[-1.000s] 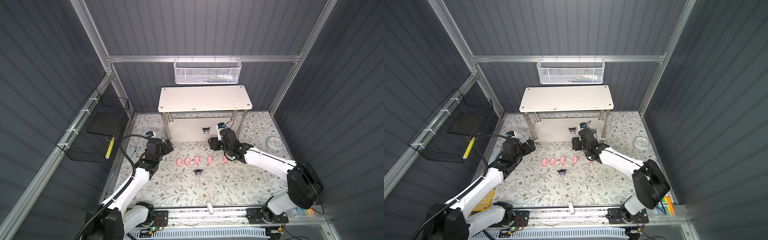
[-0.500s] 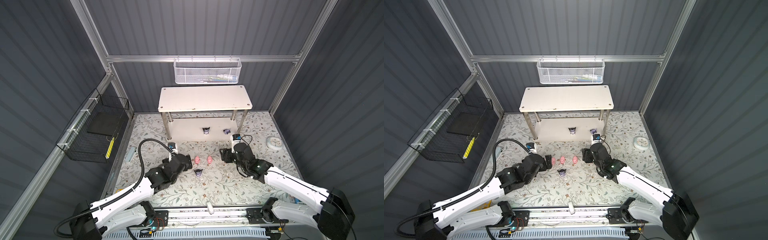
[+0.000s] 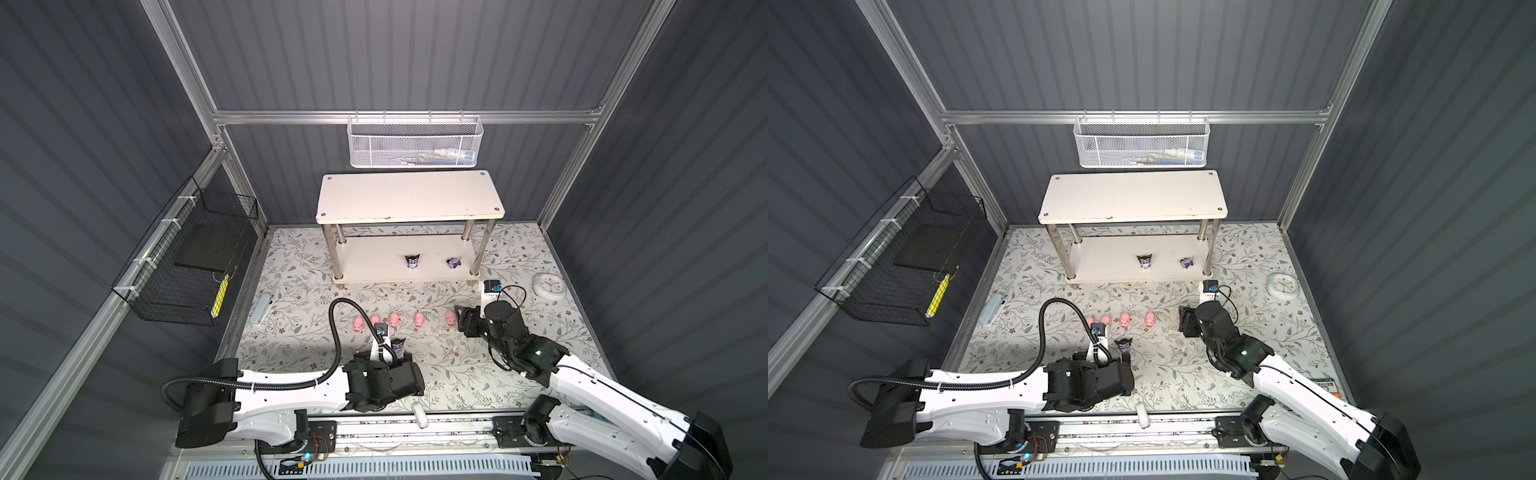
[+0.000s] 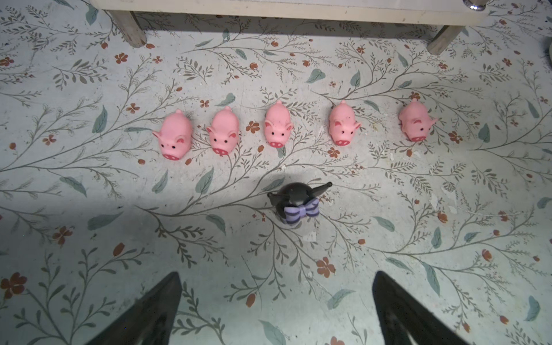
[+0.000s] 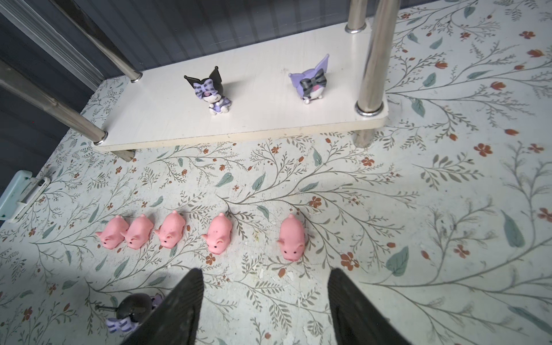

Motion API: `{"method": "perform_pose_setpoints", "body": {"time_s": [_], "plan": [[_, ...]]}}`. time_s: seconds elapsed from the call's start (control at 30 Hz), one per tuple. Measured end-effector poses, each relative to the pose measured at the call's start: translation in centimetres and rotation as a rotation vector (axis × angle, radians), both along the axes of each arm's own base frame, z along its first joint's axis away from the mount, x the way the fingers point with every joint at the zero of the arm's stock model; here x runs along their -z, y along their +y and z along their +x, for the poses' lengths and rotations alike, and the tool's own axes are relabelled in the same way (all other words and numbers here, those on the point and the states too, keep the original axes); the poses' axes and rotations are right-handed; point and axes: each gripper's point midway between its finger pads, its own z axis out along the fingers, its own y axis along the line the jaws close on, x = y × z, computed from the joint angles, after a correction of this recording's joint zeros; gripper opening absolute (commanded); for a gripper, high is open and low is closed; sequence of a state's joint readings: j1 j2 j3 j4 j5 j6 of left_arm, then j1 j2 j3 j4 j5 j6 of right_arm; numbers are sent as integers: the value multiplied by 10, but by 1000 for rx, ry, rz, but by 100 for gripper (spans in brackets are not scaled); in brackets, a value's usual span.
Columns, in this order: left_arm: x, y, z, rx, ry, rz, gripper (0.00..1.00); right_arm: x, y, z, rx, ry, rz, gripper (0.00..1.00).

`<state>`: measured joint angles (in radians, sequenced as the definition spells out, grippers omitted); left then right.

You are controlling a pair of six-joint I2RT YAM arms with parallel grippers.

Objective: Place and organize the plastic toys onto the shelf
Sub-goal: 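Move the left gripper over the remaining black bow-tie toy while the right gripper holds back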

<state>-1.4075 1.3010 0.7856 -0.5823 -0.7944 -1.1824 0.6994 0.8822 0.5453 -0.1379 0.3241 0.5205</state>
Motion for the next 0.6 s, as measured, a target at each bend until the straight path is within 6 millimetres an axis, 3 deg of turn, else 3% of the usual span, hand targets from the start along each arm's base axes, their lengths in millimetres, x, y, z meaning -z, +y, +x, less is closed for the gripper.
{"method": "perform_pose_setpoints", "body": {"time_s": [0.27, 0.6], "plan": [[11, -11, 4, -41, -15, 9, 100, 11, -8, -9, 11, 0, 8, 69], [34, -33, 10, -57, -24, 26, 100, 5, -13, -11, 23, -25, 34, 69]]}}
